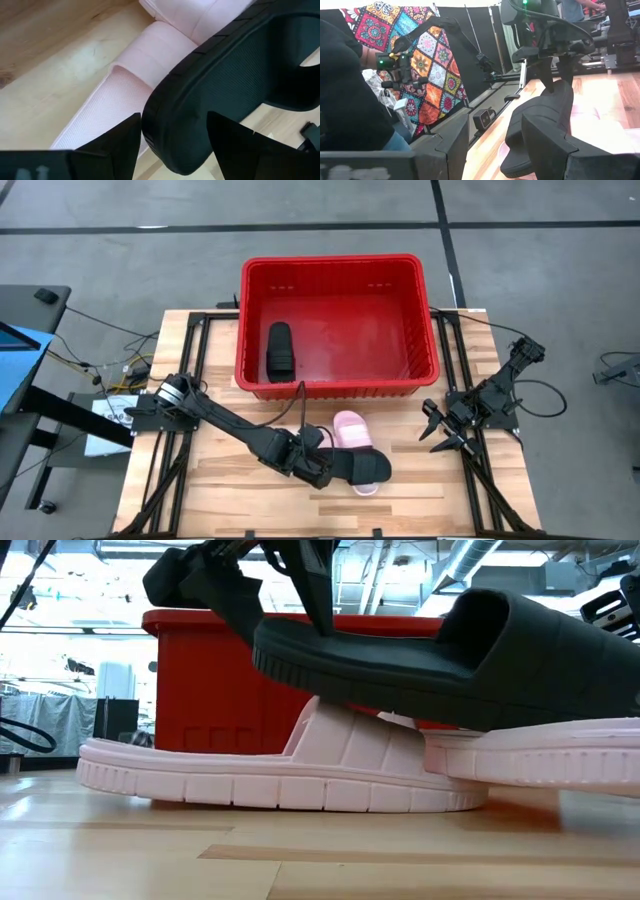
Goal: Pick and place slides into bin
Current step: Put the black slide into the red container
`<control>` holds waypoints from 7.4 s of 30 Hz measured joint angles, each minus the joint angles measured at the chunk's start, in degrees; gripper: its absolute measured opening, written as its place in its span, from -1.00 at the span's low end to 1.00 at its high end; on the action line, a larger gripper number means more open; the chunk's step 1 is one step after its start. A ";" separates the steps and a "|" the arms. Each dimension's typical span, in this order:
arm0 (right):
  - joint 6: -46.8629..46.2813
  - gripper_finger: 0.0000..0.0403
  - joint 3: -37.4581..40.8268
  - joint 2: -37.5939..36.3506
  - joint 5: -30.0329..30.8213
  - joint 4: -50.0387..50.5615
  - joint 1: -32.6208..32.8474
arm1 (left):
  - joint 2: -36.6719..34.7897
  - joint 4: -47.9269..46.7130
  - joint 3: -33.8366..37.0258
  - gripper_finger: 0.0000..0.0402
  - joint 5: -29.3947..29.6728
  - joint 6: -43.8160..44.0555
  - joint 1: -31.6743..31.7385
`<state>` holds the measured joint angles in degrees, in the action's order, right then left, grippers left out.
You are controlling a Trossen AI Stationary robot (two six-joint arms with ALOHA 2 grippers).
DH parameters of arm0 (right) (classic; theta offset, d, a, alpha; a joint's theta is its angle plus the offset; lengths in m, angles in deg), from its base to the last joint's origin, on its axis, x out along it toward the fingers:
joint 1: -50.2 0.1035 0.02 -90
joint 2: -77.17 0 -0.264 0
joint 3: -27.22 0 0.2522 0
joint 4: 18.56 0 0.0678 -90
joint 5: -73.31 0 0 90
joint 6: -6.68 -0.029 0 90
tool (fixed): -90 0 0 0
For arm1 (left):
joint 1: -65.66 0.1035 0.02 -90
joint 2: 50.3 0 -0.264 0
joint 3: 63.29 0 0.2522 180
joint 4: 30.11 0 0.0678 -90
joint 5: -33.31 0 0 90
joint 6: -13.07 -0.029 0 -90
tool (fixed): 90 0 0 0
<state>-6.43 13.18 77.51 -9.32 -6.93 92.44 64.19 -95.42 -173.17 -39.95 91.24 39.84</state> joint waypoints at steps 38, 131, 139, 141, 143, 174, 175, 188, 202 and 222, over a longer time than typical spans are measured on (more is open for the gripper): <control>-0.01 -0.14 0.00 0.02 0.02 -0.02 0.02 | 3.33 2.17 -0.23 -0.87 -3.99 -1.02 0.28; -0.01 -0.14 0.01 0.02 0.00 0.00 0.02 | -9.04 -37.51 -37.77 -0.87 3.07 -113.92 58.05; -0.01 -0.14 0.01 0.02 0.00 0.00 0.00 | -4.33 -38.54 -37.81 -0.87 -0.49 -112.90 57.20; 0.00 -0.14 0.01 0.01 0.01 0.00 0.01 | -3.34 -38.58 -37.73 -0.87 -1.06 -112.87 56.43; 0.01 -0.14 0.00 0.00 0.00 0.00 0.00 | -2.77 -38.26 -37.73 -0.88 -1.48 -112.22 55.60; -0.01 -0.14 0.02 0.01 0.02 0.00 0.00 | 4.77 -38.27 -33.00 -0.88 2.97 -122.36 50.34; -0.01 -0.14 0.01 0.01 0.02 0.00 0.00 | 4.89 -38.29 -32.98 -0.88 2.58 -122.51 50.28; 0.01 -0.14 0.00 0.01 0.01 0.00 0.01 | 4.92 -38.49 -32.98 -0.88 0.97 -122.97 49.03; -0.01 -0.14 0.00 0.02 0.02 -0.02 0.00 | 8.67 -37.27 -33.22 -0.89 1.04 -122.51 49.03; 0.01 -0.14 0.00 0.00 0.02 -0.02 0.00 | 11.21 -33.69 -33.61 -0.81 2.78 -122.29 50.95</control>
<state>-6.42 13.18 77.51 -9.29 -6.95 92.44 75.41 -129.11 -206.77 -37.16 -31.05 90.79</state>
